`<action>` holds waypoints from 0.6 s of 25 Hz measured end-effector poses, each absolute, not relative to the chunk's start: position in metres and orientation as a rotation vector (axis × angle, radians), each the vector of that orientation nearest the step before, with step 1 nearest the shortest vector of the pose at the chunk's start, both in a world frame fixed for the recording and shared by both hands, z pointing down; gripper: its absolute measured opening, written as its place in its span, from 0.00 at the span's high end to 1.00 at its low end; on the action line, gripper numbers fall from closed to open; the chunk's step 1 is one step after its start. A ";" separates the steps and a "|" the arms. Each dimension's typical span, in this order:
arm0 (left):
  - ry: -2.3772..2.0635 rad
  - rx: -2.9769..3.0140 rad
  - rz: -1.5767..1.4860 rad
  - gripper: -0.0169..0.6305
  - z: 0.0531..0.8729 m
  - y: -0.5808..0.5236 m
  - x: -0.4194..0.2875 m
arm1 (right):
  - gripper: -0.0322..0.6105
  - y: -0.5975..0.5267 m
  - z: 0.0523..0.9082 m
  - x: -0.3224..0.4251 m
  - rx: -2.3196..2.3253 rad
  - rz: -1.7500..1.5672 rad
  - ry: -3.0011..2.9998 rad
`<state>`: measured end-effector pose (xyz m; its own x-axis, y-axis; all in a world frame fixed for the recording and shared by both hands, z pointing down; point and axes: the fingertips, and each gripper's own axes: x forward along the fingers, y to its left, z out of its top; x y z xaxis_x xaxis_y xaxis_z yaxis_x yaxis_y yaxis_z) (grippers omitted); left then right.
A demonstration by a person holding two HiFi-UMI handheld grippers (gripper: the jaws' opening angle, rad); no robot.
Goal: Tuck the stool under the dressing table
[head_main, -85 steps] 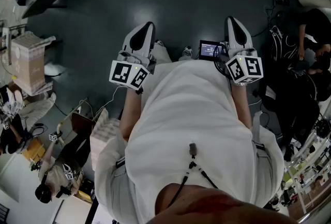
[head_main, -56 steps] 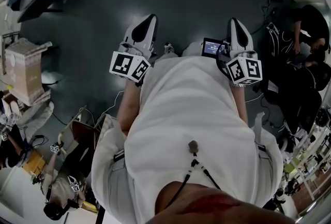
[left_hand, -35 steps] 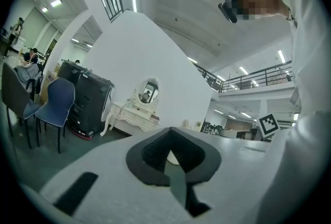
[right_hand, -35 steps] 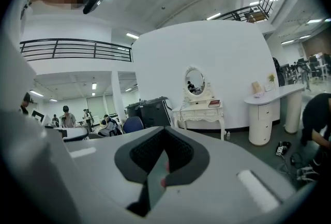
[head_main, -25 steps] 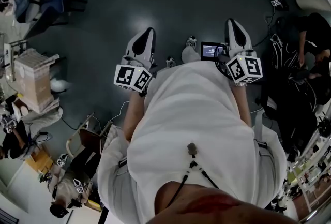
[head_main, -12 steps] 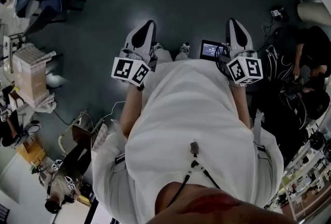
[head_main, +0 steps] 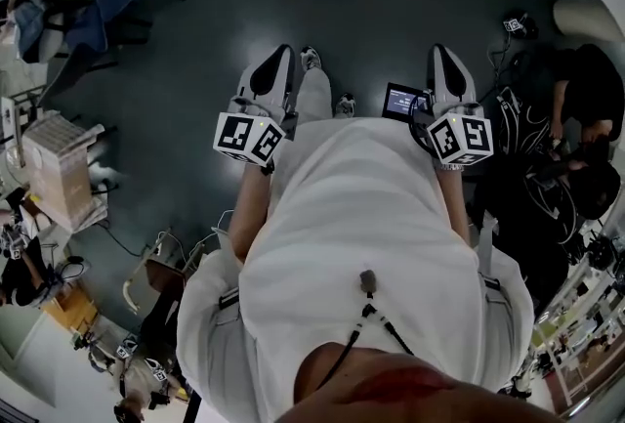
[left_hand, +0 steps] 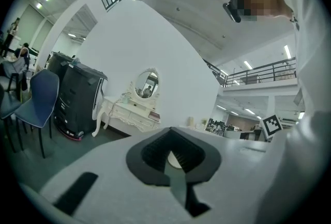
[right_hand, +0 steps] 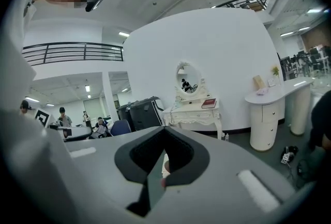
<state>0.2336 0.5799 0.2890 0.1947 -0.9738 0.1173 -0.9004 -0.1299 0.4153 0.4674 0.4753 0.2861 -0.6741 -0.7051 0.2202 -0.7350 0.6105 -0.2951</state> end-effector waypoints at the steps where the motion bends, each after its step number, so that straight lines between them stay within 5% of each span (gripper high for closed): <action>1: -1.749 2.092 -0.249 0.96 0.290 0.570 0.228 | 0.94 0.467 0.286 0.462 1.240 0.553 -2.739; 15: -1.772 2.101 -0.324 0.96 0.279 0.458 0.080 | 0.94 0.351 0.257 0.343 1.328 0.412 -2.749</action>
<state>0.0803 0.4576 0.2790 0.1823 -0.9813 0.0625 -0.8956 -0.1395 0.4224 0.3427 0.3514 0.2575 -0.6265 -0.7607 0.1696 -0.7770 0.5927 -0.2120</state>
